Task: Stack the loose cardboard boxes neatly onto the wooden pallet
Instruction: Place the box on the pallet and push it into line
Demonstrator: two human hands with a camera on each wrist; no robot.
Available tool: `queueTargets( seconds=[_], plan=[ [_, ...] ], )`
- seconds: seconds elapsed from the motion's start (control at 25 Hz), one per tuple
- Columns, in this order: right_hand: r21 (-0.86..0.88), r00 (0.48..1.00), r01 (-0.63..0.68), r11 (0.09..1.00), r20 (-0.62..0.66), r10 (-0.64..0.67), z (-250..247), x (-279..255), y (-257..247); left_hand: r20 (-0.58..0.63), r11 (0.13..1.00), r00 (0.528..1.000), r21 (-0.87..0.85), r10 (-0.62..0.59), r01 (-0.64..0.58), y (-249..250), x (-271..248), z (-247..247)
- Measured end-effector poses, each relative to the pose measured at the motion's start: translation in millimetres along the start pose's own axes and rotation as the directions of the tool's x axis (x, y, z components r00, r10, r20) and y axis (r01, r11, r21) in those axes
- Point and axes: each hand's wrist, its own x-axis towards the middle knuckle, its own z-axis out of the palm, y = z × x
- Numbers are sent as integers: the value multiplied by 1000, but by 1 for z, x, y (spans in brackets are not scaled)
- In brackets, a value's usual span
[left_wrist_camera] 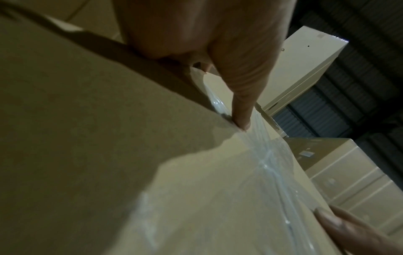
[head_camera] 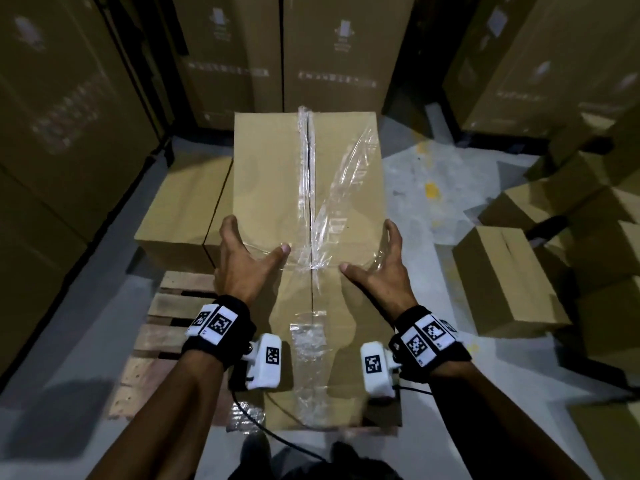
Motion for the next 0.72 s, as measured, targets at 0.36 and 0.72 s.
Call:
queueTargets(
  seconds=[0.36, 0.72],
  plan=[
    [-14, 981, -137, 990, -141, 134, 76, 3, -19, 174, 1000, 985, 12, 12, -14, -31, 73, -38],
    [33, 950, -266, 964, -163, 267, 83, 15, 2, 372, 999, 928, 33, -28, 17, -53, 114, -2]
  ],
)
